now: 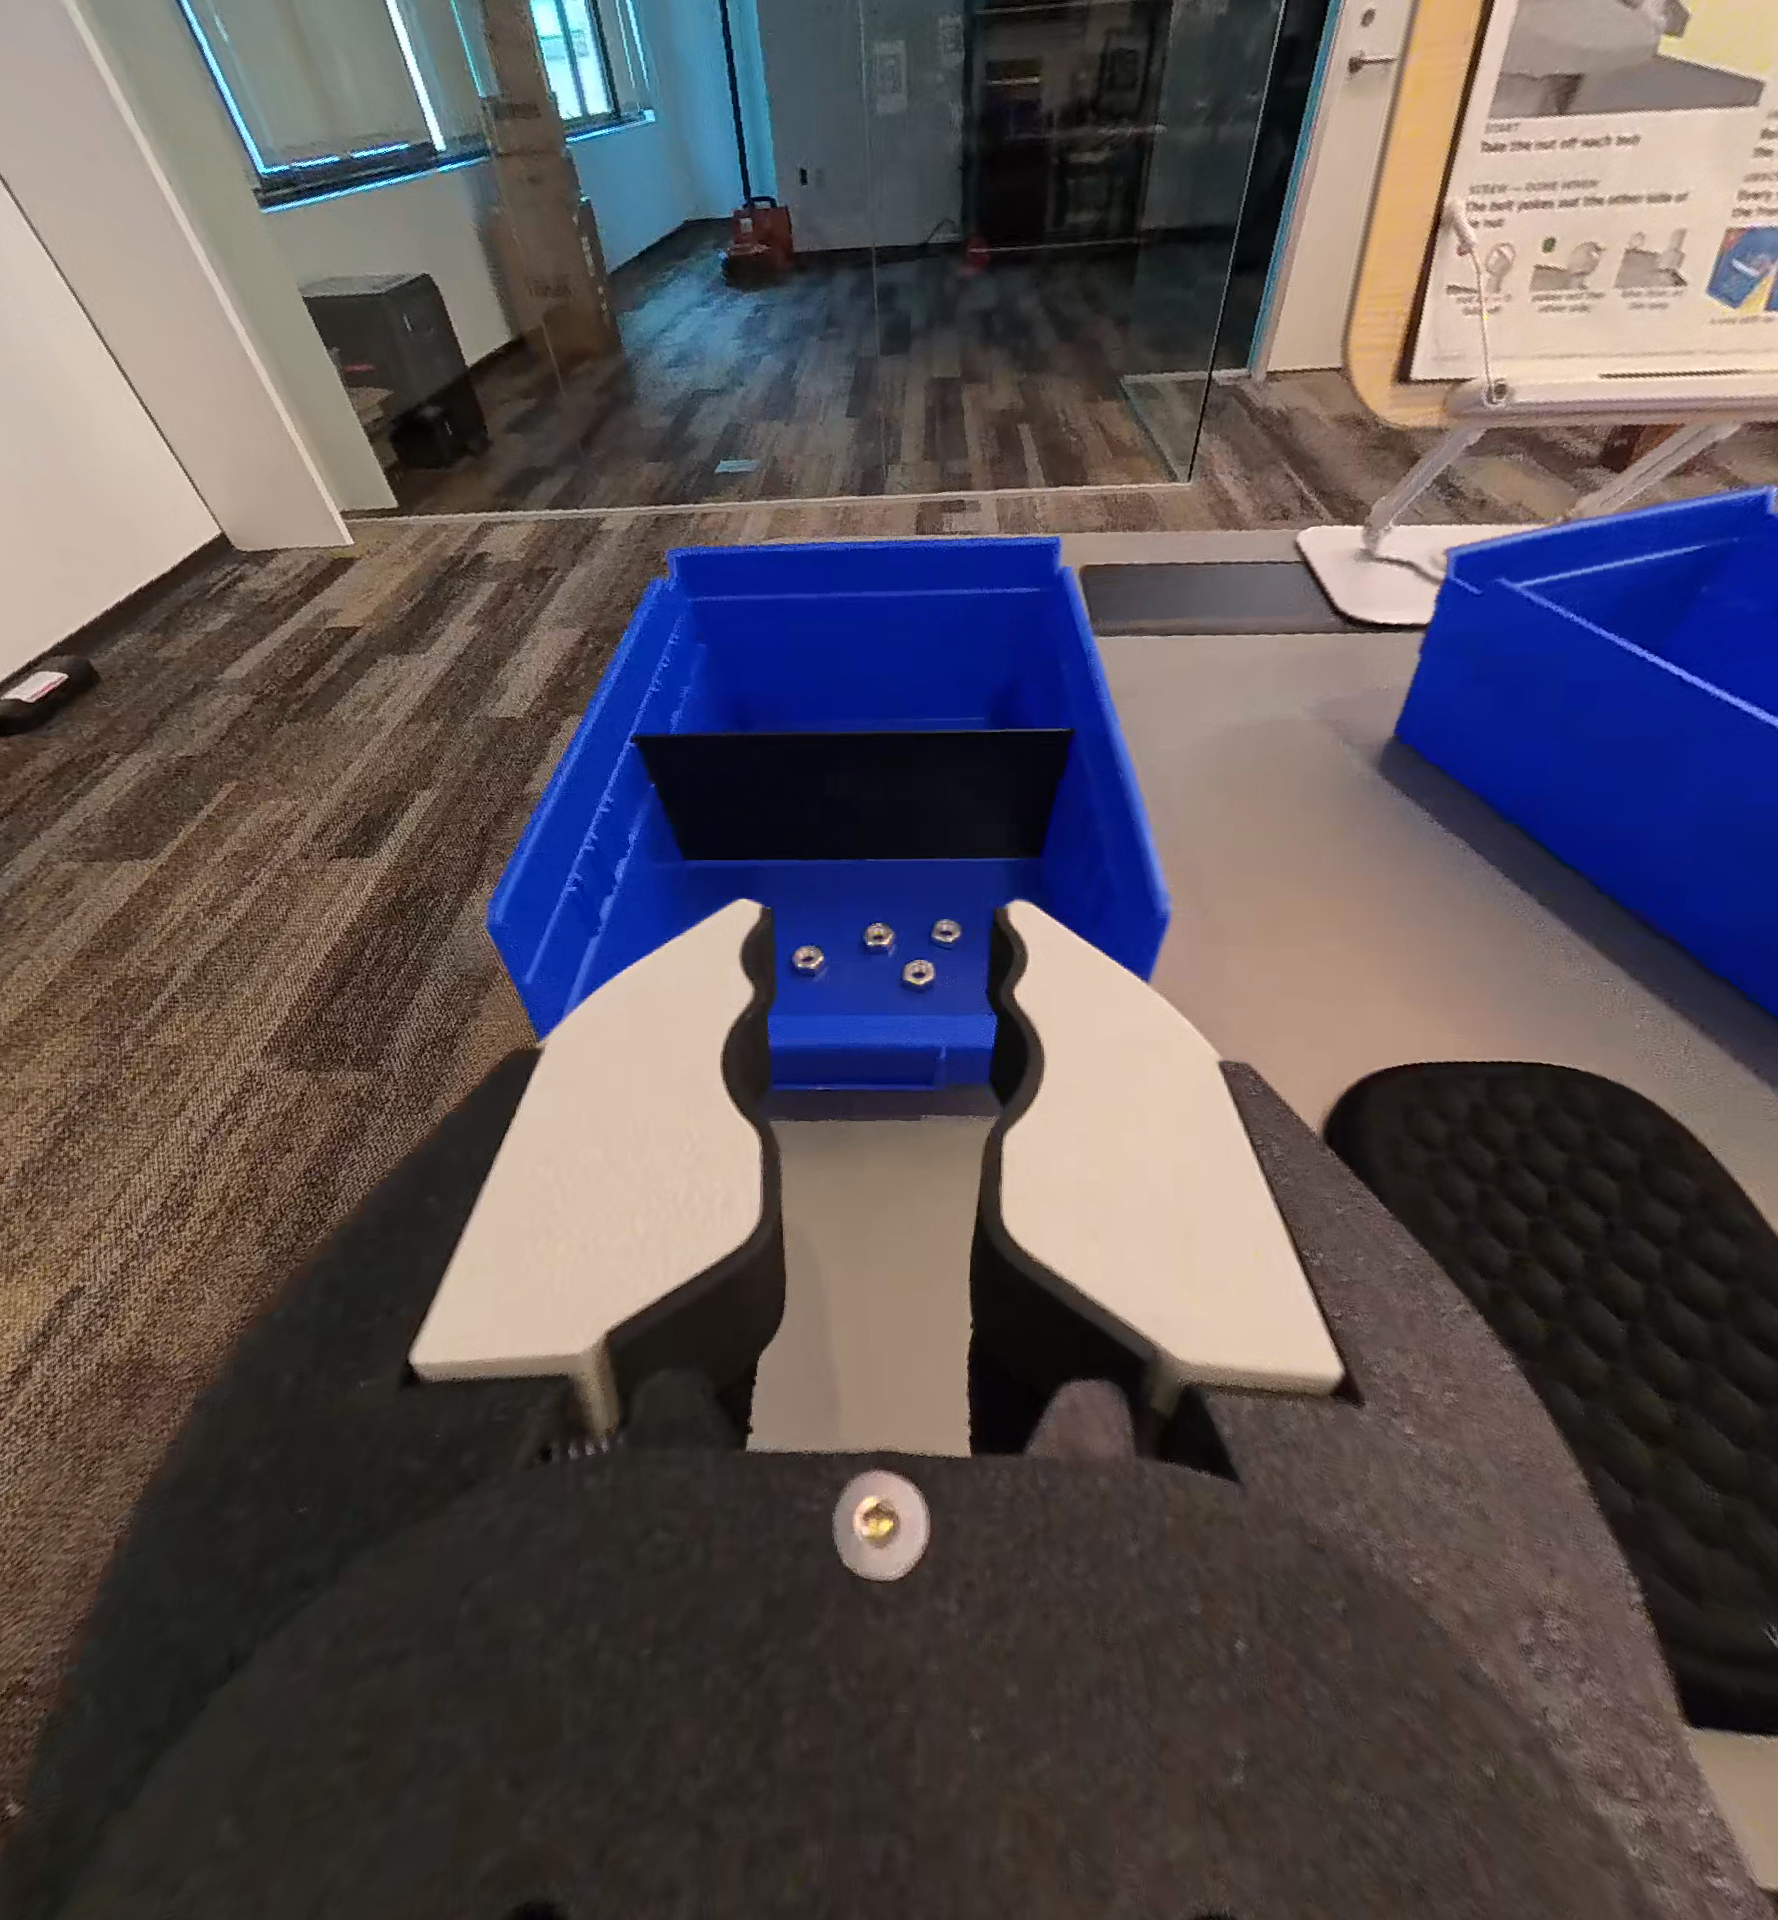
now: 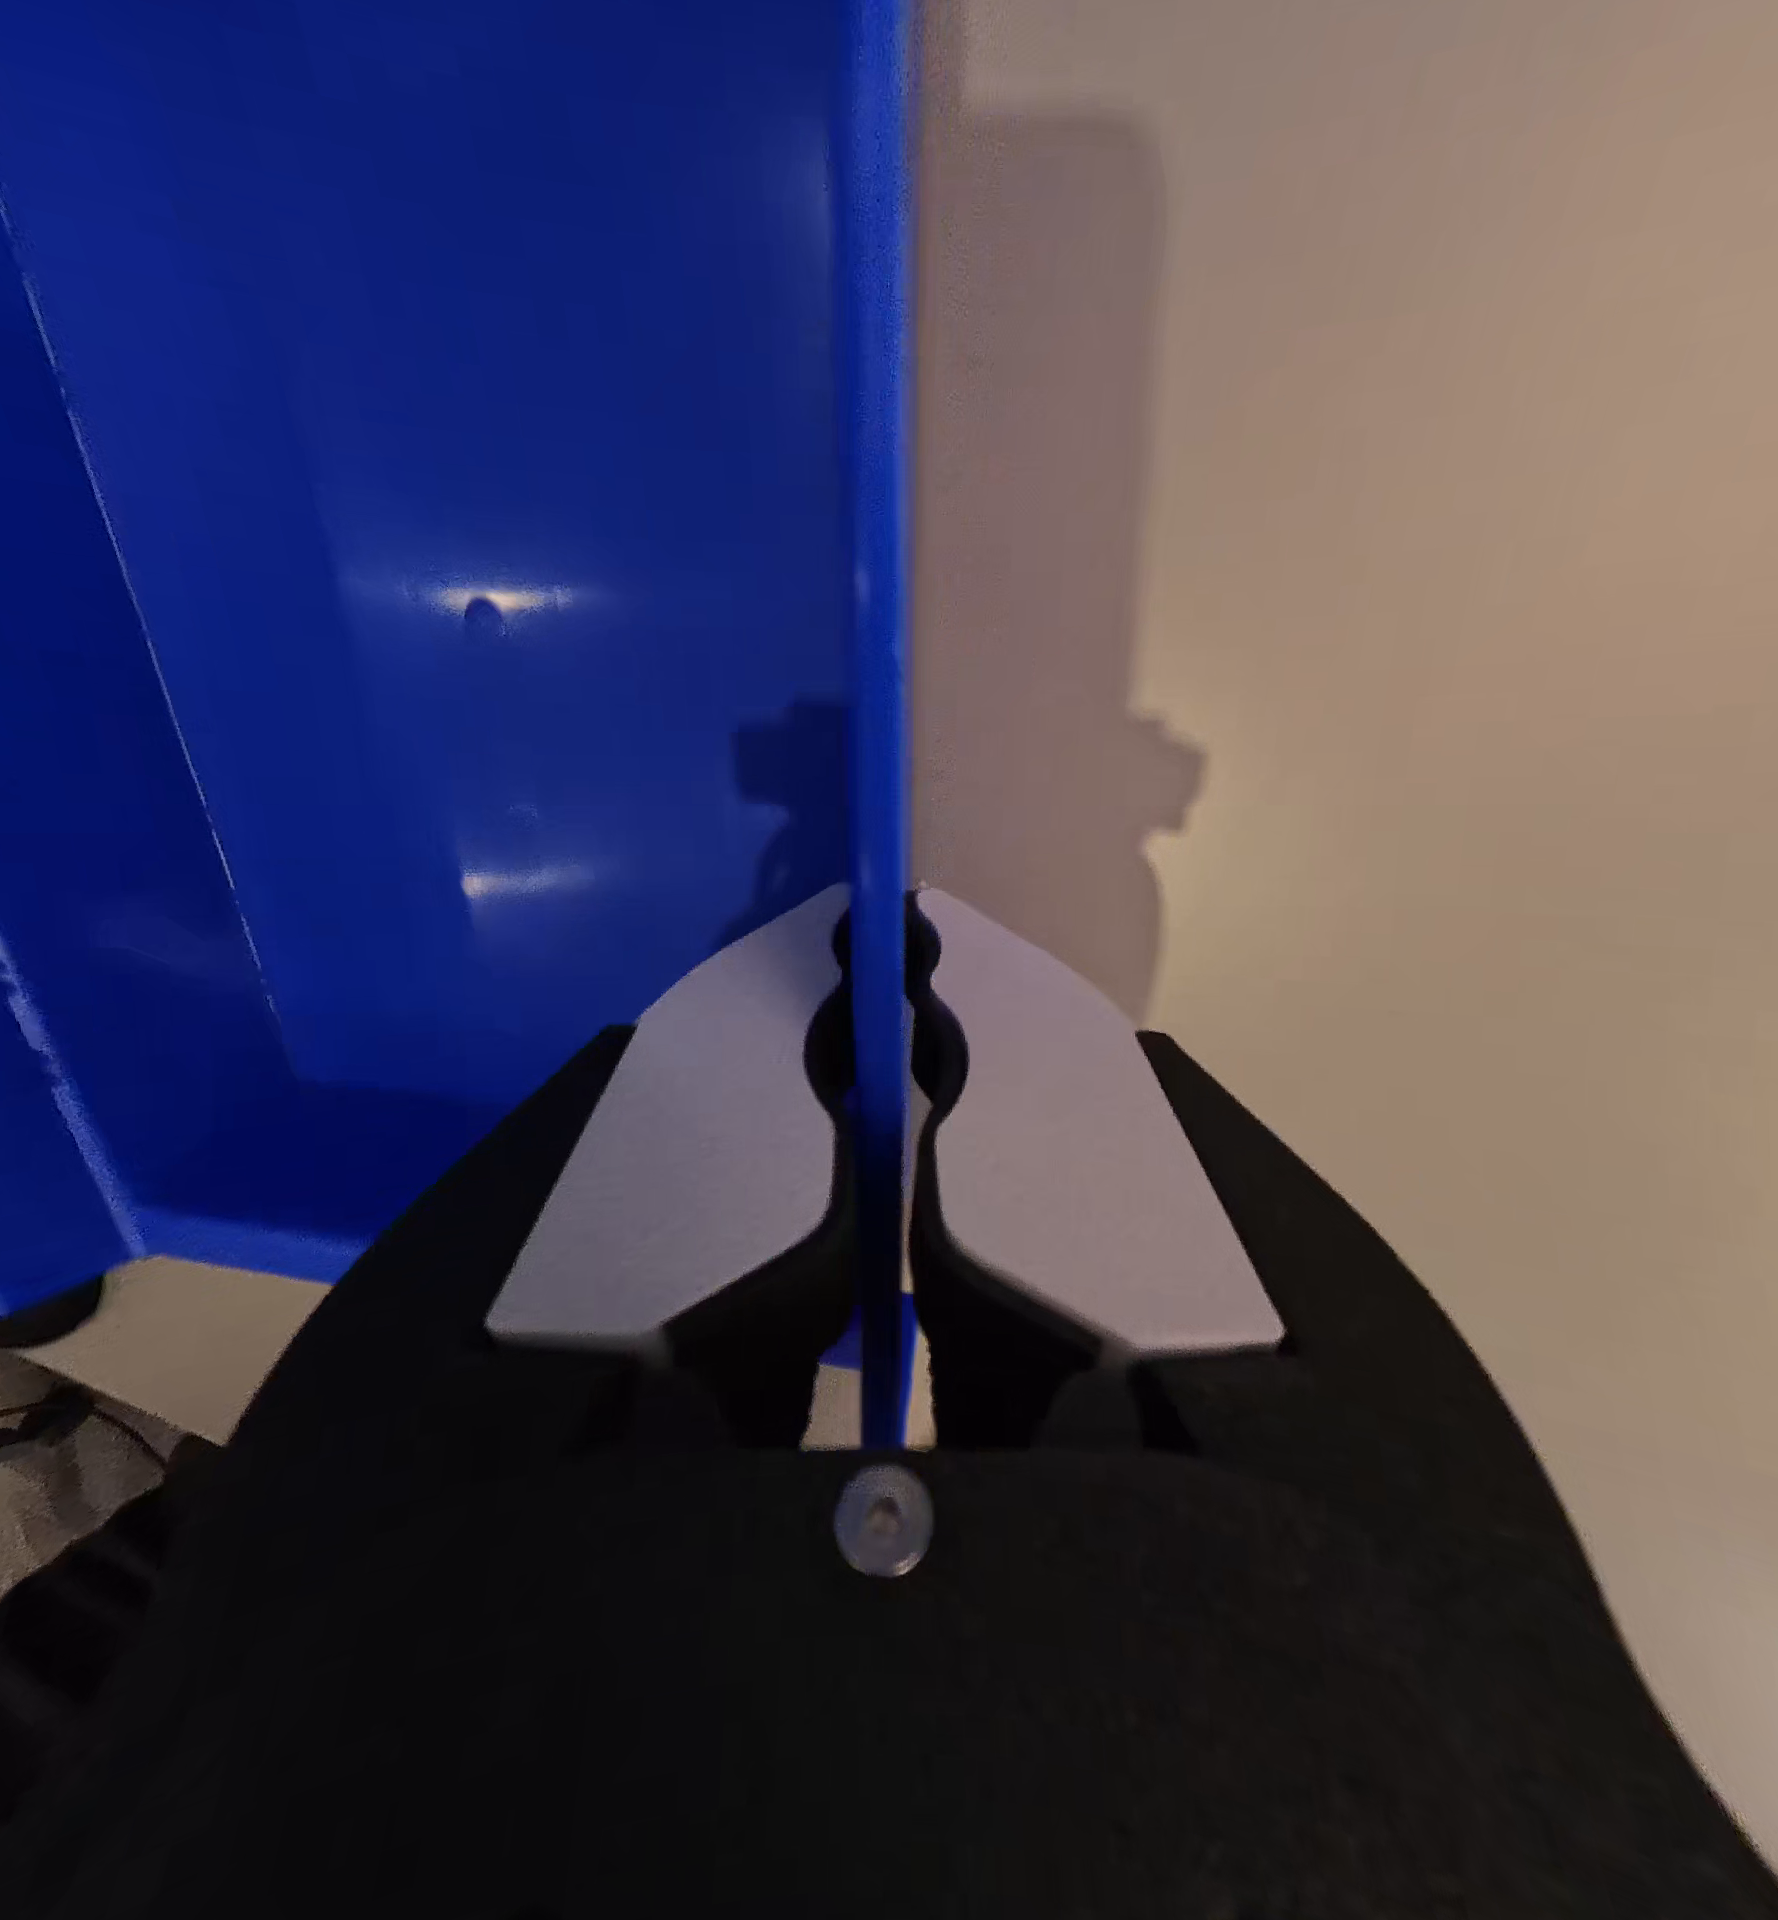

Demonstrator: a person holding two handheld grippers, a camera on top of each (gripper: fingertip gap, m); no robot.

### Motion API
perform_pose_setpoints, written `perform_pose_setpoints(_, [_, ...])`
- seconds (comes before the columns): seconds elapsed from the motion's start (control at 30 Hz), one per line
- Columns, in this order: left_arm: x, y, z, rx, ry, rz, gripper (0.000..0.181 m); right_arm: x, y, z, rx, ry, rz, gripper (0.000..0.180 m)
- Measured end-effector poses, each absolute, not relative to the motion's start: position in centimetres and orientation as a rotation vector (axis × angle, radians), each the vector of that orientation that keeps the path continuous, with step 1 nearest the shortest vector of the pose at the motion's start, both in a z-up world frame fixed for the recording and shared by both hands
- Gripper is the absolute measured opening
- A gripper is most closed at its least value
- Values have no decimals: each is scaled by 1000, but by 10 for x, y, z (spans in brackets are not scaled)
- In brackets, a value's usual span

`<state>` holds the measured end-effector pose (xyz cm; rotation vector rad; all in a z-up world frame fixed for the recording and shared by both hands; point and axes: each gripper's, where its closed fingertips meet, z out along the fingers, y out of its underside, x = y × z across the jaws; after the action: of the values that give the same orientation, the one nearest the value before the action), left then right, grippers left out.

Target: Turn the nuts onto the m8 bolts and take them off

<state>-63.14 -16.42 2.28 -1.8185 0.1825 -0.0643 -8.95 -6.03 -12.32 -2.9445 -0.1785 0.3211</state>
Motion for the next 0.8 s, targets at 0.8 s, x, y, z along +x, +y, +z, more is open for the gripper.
perform_pose_setpoints(0.8, [-556, -166, 44, -1830, 256, 25, 40, 296, -195, -130, -2904, 270, 266, 6])
